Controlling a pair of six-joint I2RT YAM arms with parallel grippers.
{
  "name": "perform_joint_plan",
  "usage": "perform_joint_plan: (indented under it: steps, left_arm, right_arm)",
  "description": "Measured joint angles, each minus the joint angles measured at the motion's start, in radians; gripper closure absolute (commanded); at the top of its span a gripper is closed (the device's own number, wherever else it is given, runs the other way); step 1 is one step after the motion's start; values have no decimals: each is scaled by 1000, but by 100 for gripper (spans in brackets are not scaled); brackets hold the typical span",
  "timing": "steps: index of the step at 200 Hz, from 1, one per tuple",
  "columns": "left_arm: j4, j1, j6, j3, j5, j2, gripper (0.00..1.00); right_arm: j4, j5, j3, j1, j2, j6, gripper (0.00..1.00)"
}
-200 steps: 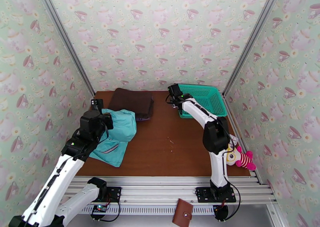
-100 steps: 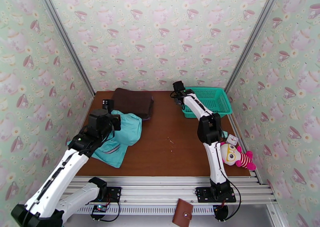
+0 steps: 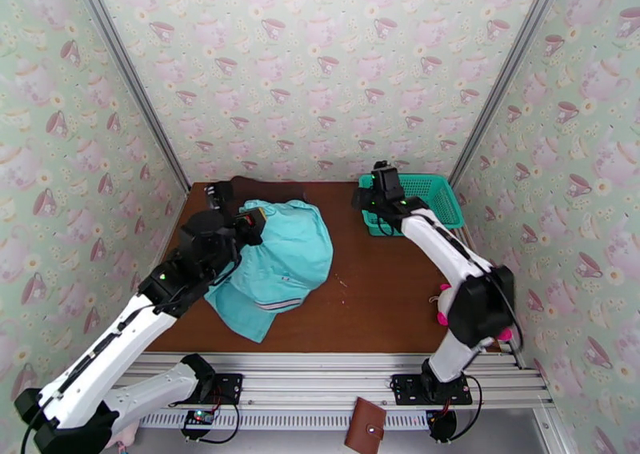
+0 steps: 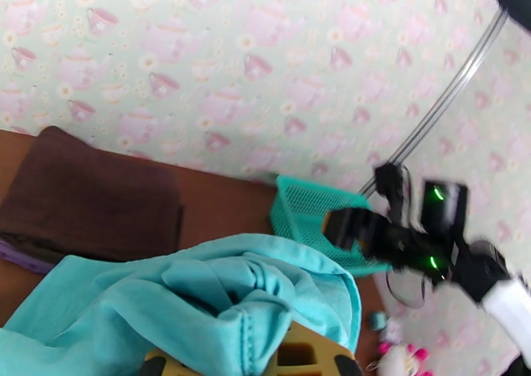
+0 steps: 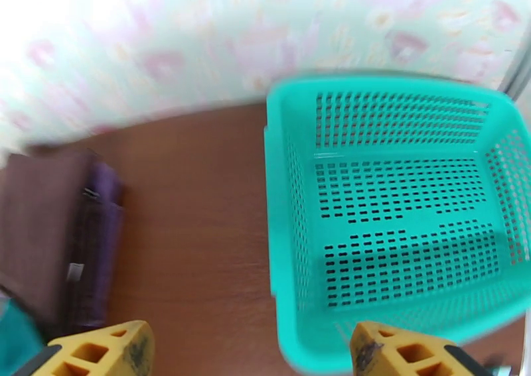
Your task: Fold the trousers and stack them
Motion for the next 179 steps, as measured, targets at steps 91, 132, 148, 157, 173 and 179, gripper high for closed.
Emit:
perform_joint_plan:
  steps: [91, 132, 148, 157, 173, 179]
  left_arm:
    - [-131, -81, 192, -57, -333, 154, 14]
    - [-229, -109, 183, -183, -290, -42, 8]
    - [-264, -129, 161, -245, -251, -48, 8]
    - [-283, -150, 146, -283, -222, -47, 8]
    - [-298, -180, 123, -330, -188, -45, 8]
    - [-301, -190, 115, -340, -184, -42, 8]
  right_arm:
    - [89, -46, -725, 363, -454, 169, 12]
    - [187, -51, -791, 523, -323, 231, 14]
    - [227, -51, -791, 573, -249, 248, 16]
    - [254, -51, -791, 596, -211, 255, 18]
    - [294, -48, -789, 629, -146, 270, 25]
    - [304, -44, -784, 637, -118, 274, 29]
